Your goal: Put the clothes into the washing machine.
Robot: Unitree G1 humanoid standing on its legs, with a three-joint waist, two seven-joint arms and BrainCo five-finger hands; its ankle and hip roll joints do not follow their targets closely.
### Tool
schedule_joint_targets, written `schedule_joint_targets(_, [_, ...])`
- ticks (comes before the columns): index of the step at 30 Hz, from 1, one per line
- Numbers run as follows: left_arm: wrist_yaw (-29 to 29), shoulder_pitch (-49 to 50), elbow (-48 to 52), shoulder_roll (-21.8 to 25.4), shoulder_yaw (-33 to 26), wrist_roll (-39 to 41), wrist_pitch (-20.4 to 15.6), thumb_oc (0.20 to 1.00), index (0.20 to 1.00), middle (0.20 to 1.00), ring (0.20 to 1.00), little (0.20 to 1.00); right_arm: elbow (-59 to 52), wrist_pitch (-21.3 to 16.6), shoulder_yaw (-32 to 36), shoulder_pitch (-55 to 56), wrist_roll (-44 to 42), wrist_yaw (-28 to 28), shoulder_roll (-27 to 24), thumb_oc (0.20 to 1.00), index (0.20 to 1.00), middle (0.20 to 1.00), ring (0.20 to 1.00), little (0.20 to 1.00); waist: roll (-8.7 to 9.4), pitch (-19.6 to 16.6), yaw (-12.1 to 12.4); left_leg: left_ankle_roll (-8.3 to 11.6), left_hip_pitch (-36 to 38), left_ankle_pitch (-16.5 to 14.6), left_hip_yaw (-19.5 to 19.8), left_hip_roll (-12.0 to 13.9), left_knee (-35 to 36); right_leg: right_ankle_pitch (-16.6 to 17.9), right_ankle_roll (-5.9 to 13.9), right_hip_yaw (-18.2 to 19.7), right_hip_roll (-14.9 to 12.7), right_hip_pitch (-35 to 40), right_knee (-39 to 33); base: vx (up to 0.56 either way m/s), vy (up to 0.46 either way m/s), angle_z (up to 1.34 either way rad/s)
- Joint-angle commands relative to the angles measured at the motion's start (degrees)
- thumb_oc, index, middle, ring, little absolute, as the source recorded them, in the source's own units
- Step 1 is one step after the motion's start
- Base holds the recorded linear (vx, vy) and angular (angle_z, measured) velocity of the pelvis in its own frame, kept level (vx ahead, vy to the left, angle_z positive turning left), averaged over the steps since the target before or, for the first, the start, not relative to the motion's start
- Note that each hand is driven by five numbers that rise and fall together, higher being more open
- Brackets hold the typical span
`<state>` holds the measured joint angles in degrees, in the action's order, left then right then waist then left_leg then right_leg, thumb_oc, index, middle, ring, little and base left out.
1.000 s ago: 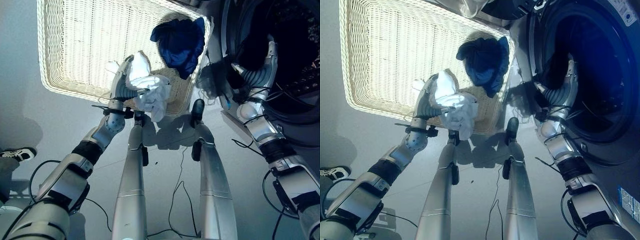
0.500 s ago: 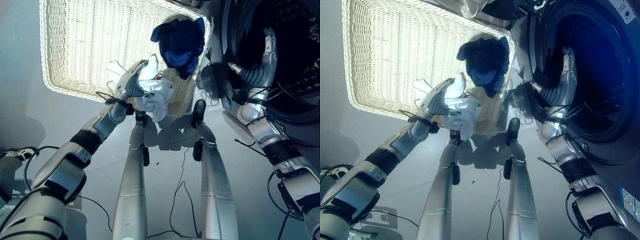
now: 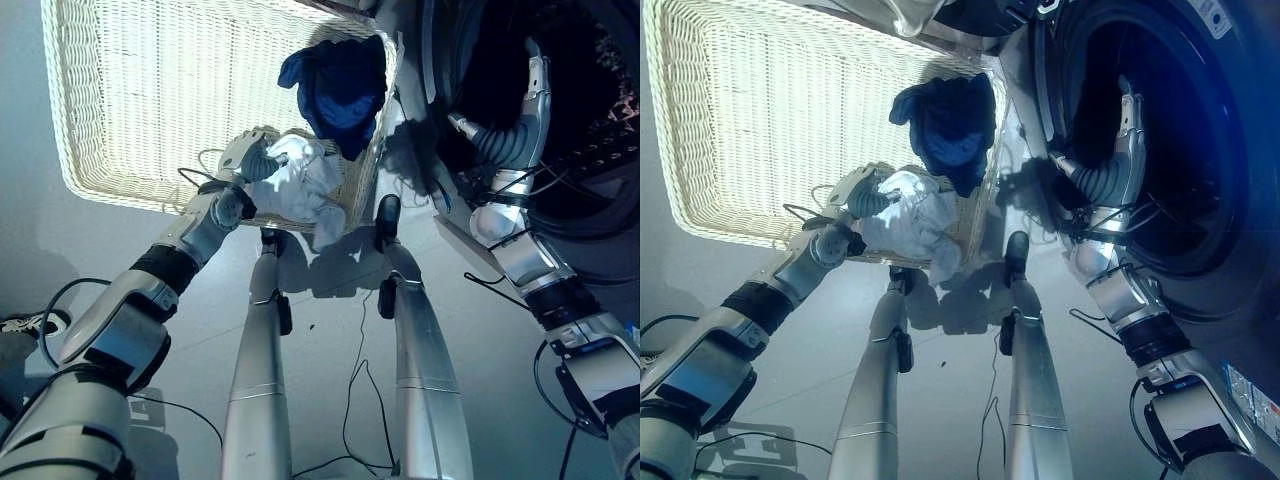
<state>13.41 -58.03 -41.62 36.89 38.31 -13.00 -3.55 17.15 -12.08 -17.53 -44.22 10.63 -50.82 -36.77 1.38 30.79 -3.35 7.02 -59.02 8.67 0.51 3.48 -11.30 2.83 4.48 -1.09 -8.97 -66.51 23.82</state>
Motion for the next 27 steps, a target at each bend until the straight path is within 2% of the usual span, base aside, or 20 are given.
schedule_joint_targets(1, [-2.2,6.9,-2.1,-1.6,-0.6,-2.3,1.0,0.200,0.200,0.200,0.200,0.200,-6.5,-2.4,0.7,2.7,3.8,-1.4,-2.0,1.000,1.000,1.000,1.000,1.000,-2.86,-1.0,-0.7,-2.82,-1.9,-4.3,0.1,-1.5,-7.0,5.1,4.18,-3.2,2.0,2.4,-3.9,0.00,0.000,0.00])
schedule_joint_targets(7, [-1.5,8.1,-1.7,-2.2,-1.9,0.6,-0.1,0.200,0.200,0.200,0.200,0.200,-7.3,-2.5,0.9,3.3,3.7,-1.3,-1.6,1.000,1.000,1.000,1.000,1.000,-2.72,-1.0,-0.6,-2.80,-1.6,-4.1,0.1,-1.4,-6.9,5.3,4.20,-3.2,1.9,2.7,-4.0,0.00,0.000,0.00])
schedule_joint_targets(10, [-0.9,8.8,-0.9,-2.8,-3.5,4.5,-2.1,0.200,0.200,0.200,0.200,0.200,-7.4,-2.7,1.2,3.5,3.7,-1.3,-1.3,1.000,1.000,1.000,1.000,1.000,-2.76,-1.0,-0.5,-2.76,-1.7,-4.0,0.2,-1.3,-7.0,5.3,4.18,-3.2,1.9,2.7,-4.0,0.00,0.000,0.00])
schedule_joint_targets(14, [0.4,10.5,0.3,-3.6,-6.6,14.1,-7.3,0.200,0.200,0.200,0.200,0.200,-8.0,-3.7,2.0,4.3,0.6,0.5,-0.7,1.000,1.000,1.000,1.000,1.000,-2.78,-1.0,-0.3,-2.80,-1.6,-3.9,0.4,-1.4,-6.9,5.3,4.08,-3.2,2.0,2.8,-3.8,0.00,0.000,0.00])
schedule_joint_targets(15, [0.7,11.3,1.0,-4.4,-8.5,17.1,-9.6,0.200,0.200,0.200,0.200,0.200,-8.3,-4.7,2.3,4.7,-1.9,2.7,-0.2,1.000,1.000,1.000,1.000,1.000,-2.79,-1.0,-0.1,-2.82,-1.6,-3.9,0.5,-1.4,-6.8,5.2,4.04,-3.3,2.0,2.8,-3.7,0.00,0.000,0.00])
schedule_joint_targets(16, [0.5,11.6,1.3,-4.7,-9.2,18.6,-10.3,0.200,0.200,0.200,0.200,0.200,-8.5,-5.5,2.5,4.9,-3.5,3.9,0.1,1.000,1.000,1.000,1.000,1.000,-2.78,-1.0,-0.1,-2.83,-1.6,-3.9,0.4,-1.4,-6.8,5.1,4.00,-3.3,2.0,2.8,-3.7,0.00,0.000,0.00])
schedule_joint_targets(18, [0.3,13.0,3.0,-5.8,-13.2,26.3,-16.4,0.200,0.200,0.200,0.200,0.200,-9.6,-7.8,3.4,6.5,-15.0,13.6,2.3,1.000,1.000,1.000,1.000,1.000,-2.62,-1.0,0.1,-2.80,-1.5,-3.7,0.4,-1.4,-6.5,4.9,3.83,-3.5,2.0,2.8,-3.4,0.00,0.000,0.00])
schedule_joint_targets(21, [-0.7,15.8,7.4,-7.7,-18.2,32.8,-23.1,0.200,0.200,0.200,0.200,0.200,-11.9,-9.2,4.4,10.0,-26.3,24.8,5.7,1.000,1.000,1.000,1.000,1.000,-2.45,-1.0,0.3,-2.80,-1.1,-3.6,0.5,-1.6,-6.0,4.6,3.48,-3.7,2.0,3.1,-3.5,0.00,0.000,0.00])
schedule_joint_targets(23, [-2.1,18.2,11.2,-9.1,-21.1,36.7,-27.7,0.200,0.200,0.200,0.200,0.200,-13.7,-10.7,4.9,12.9,-31.0,29.6,8.4,1.000,1.000,1.000,1.000,1.000,-2.38,-1.0,0.5,-2.87,-0.8,-3.5,0.6,-1.8,-5.5,4.4,3.31,-3.9,2.0,3.4,-3.5,0.00,0.000,0.00])
schedule_joint_targets(25, [-4.0,20.1,14.9,-10.7,-22.9,39.6,-31.0,0.200,0.200,0.200,0.200,0.200,-15.9,-10.2,5.1,14.7,-35.3,34.1,10.4,1.000,1.000,1.000,1.000,1.000,-2.30,-1.0,0.7,-3.01,-0.8,-3.3,0.9,-2.1,-5.6,4.4,3.14,-4.0,1.9,3.4,-3.3,0.00,0.000,0.00])
schedule_joint_targets(27, [-5.1,21.0,17.8,-11.6,-23.7,41.5,-32.7,0.200,0.200,0.200,0.200,0.200,-17.1,-9.7,5.0,15.6,-37.2,36.9,11.7,1.000,1.000,1.000,1.000,1.000,-2.27,-1.0,0.9,-3.12,-0.5,-3.3,1.0,-2.2,-5.4,4.4,3.05,-4.2,1.9,3.7,-3.3,0.00,0.000,0.00])
